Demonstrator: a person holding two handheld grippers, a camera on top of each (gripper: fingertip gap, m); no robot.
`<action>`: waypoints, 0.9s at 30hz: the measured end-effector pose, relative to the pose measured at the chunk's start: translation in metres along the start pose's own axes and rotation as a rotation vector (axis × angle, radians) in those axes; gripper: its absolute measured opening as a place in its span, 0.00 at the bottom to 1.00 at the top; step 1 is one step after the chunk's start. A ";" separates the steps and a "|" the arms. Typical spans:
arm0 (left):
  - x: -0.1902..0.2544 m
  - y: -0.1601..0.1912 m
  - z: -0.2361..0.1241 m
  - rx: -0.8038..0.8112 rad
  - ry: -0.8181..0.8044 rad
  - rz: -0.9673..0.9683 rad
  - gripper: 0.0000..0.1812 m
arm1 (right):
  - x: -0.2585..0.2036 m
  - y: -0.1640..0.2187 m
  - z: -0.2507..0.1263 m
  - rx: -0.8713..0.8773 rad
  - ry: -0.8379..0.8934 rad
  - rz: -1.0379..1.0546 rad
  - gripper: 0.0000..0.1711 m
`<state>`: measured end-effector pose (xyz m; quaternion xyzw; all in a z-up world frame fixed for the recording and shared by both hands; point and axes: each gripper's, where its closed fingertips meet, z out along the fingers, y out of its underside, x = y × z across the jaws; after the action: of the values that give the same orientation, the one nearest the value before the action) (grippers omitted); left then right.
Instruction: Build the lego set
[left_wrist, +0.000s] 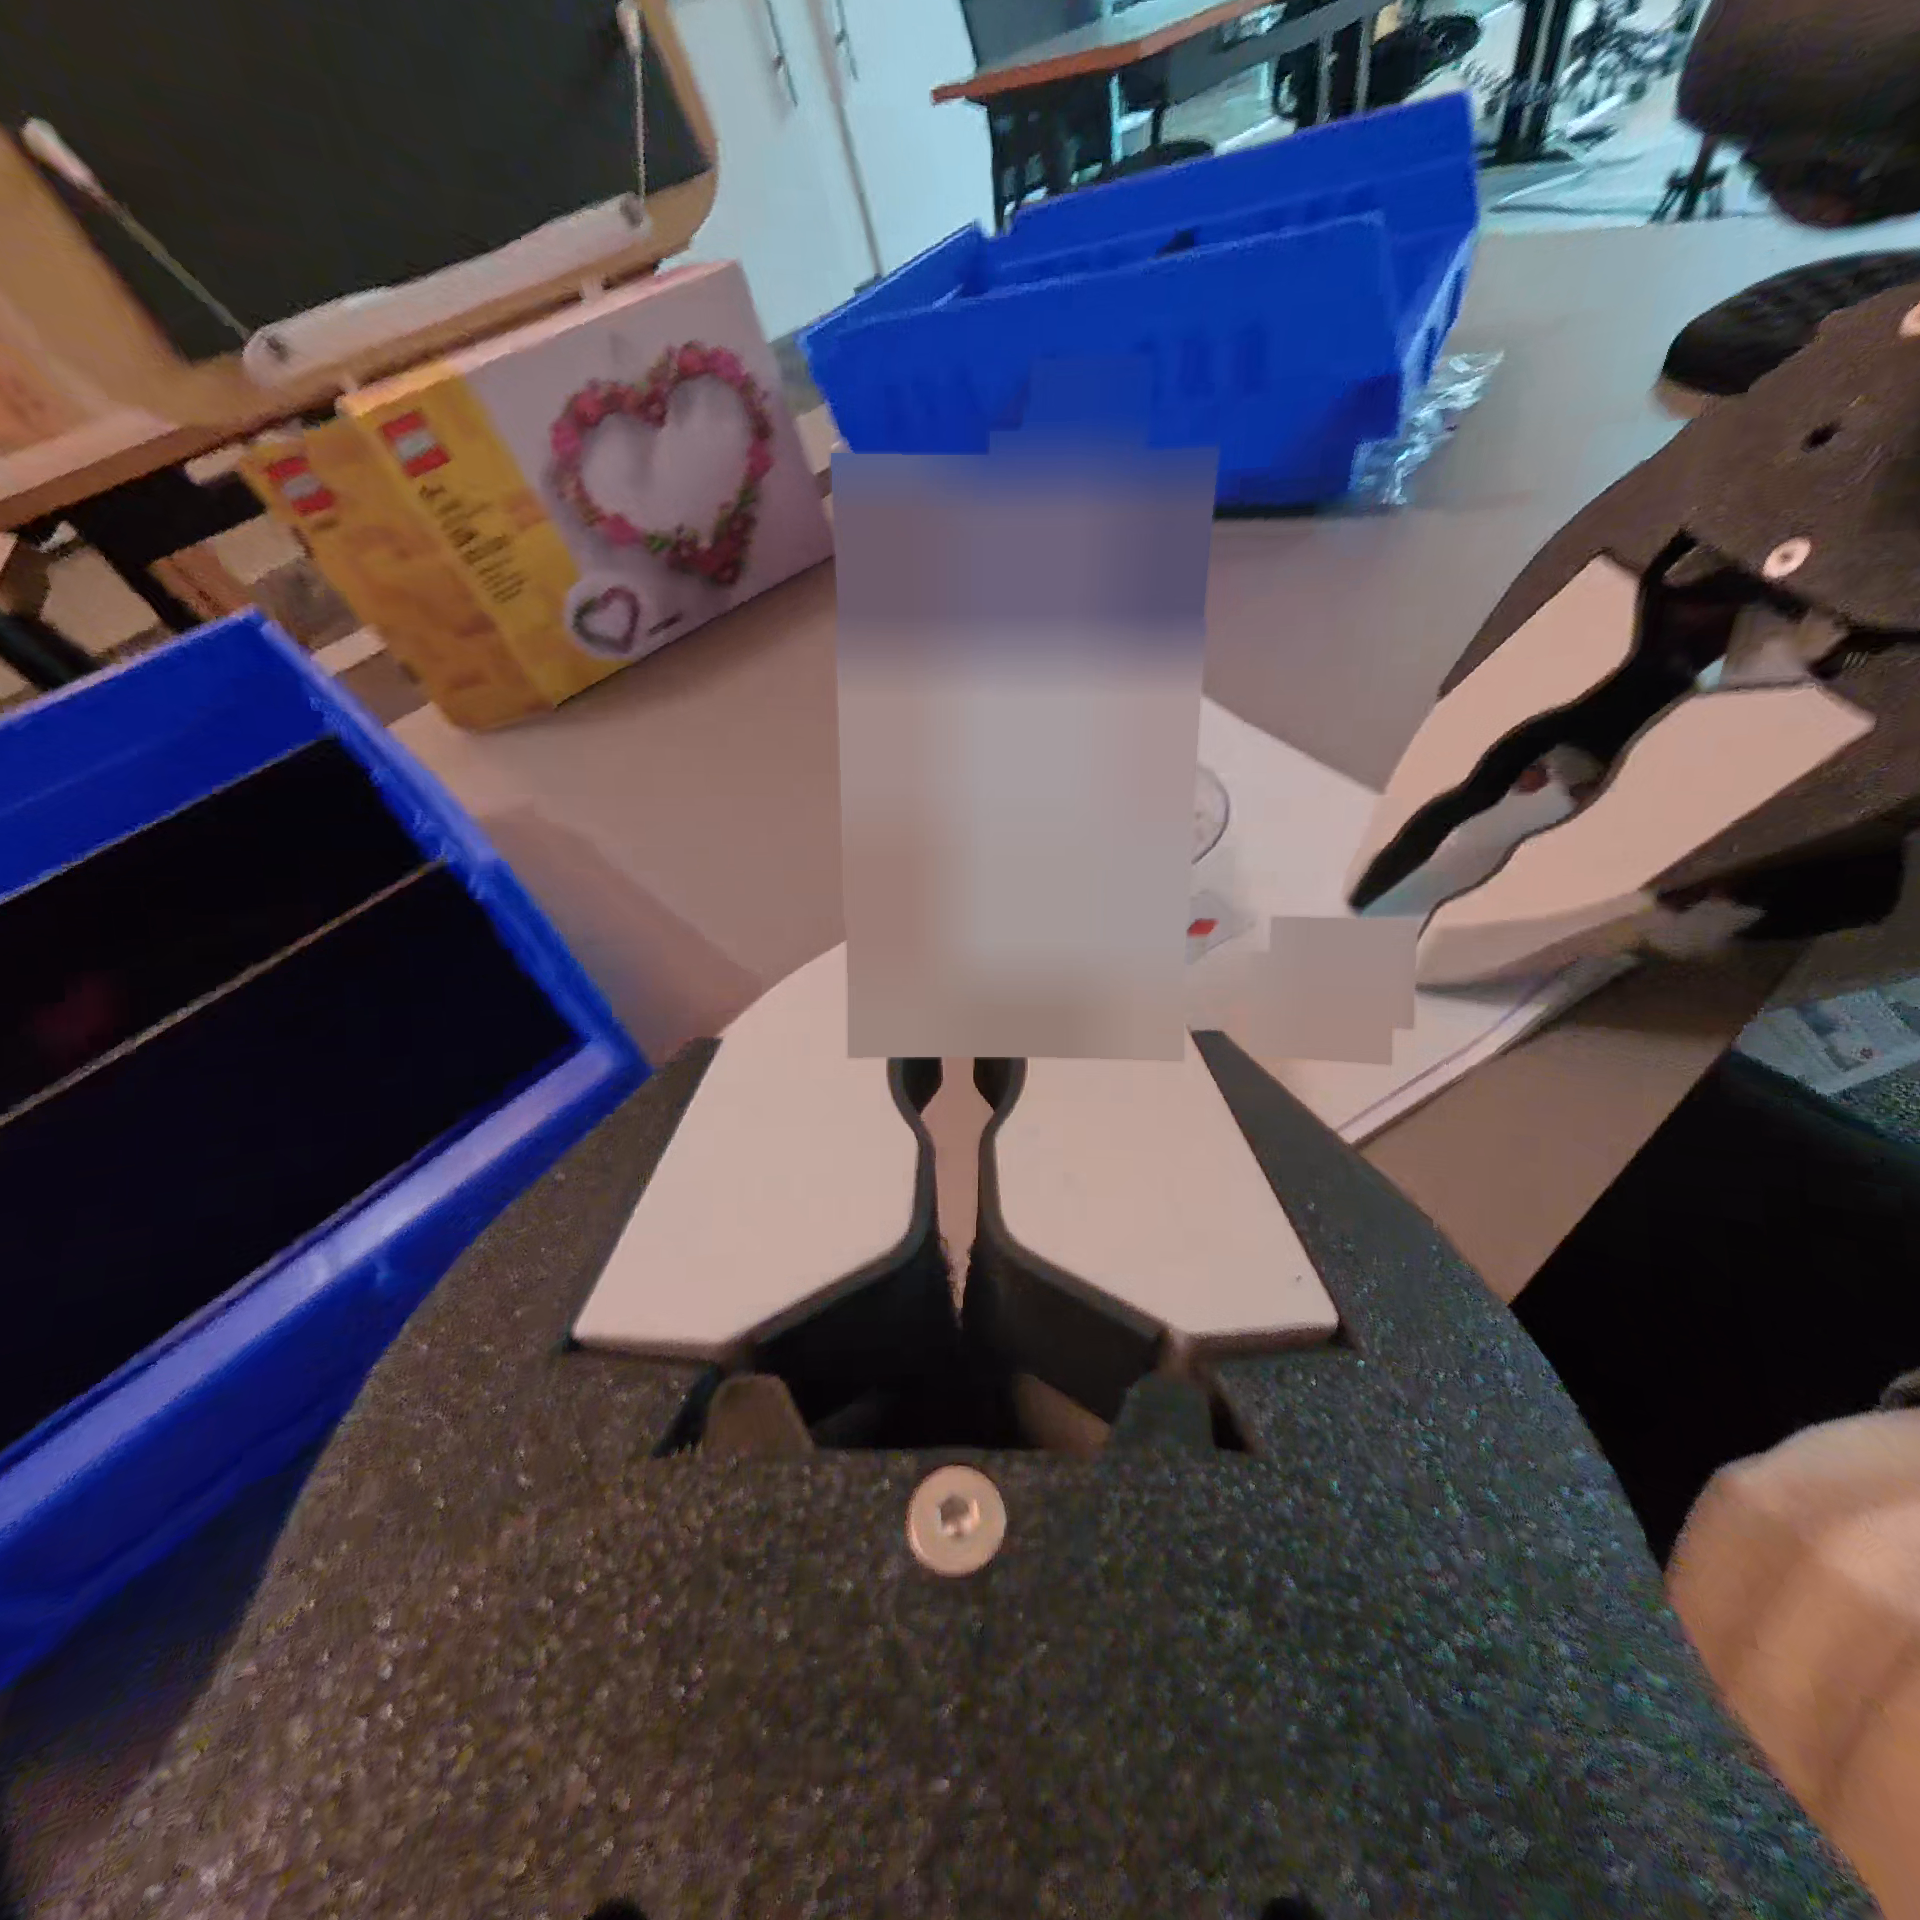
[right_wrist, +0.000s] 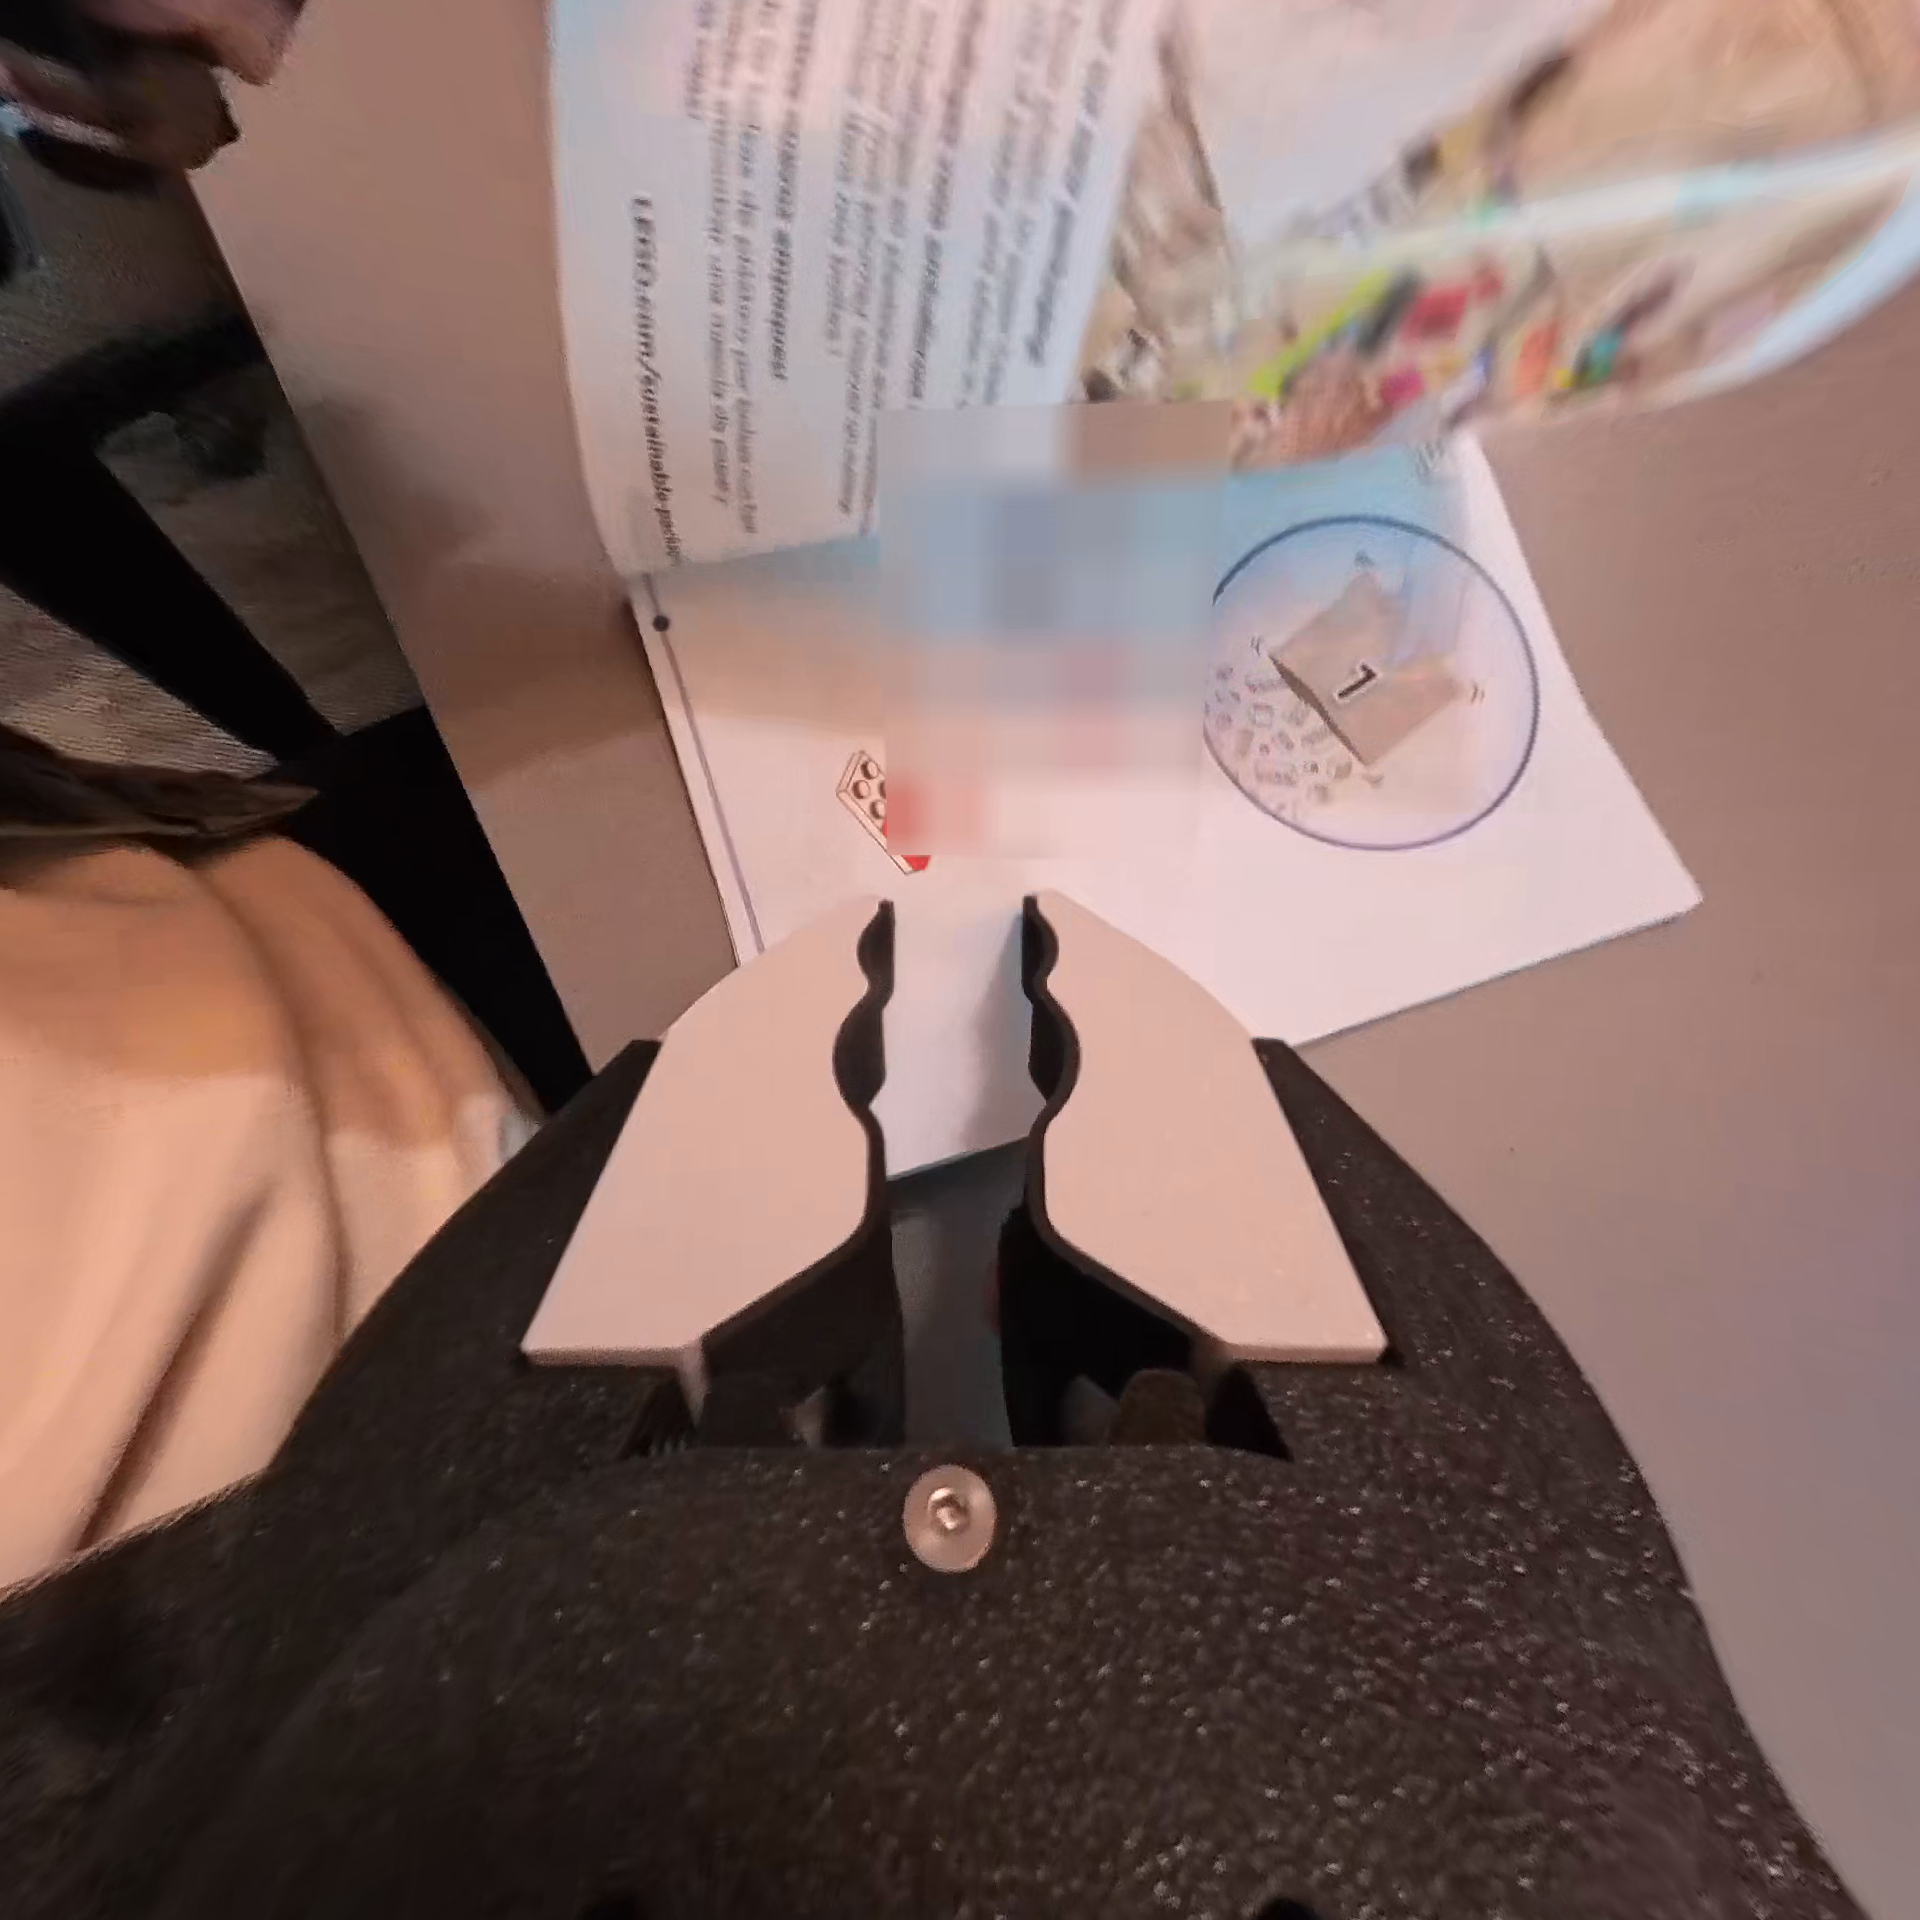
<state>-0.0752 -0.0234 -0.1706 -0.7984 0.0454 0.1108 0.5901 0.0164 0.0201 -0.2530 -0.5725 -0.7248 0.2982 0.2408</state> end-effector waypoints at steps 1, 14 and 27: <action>-0.002 0.007 -0.004 -0.024 -0.002 -0.008 0.00 | 0.000 0.002 -0.001 -0.008 -0.019 0.018 0.14; 0.008 0.071 -0.070 -0.484 0.194 0.031 0.09 | 0.006 0.019 -0.018 -0.062 0.033 0.040 0.14; 0.053 -0.081 -0.071 0.009 0.072 0.351 0.08 | 0.003 0.020 -0.037 -0.173 0.283 -0.009 0.14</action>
<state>0.0014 -0.0633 -0.0875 -0.7789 0.2056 0.1832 0.5635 0.0548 0.0321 -0.2407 -0.6240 -0.7093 0.1500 0.2915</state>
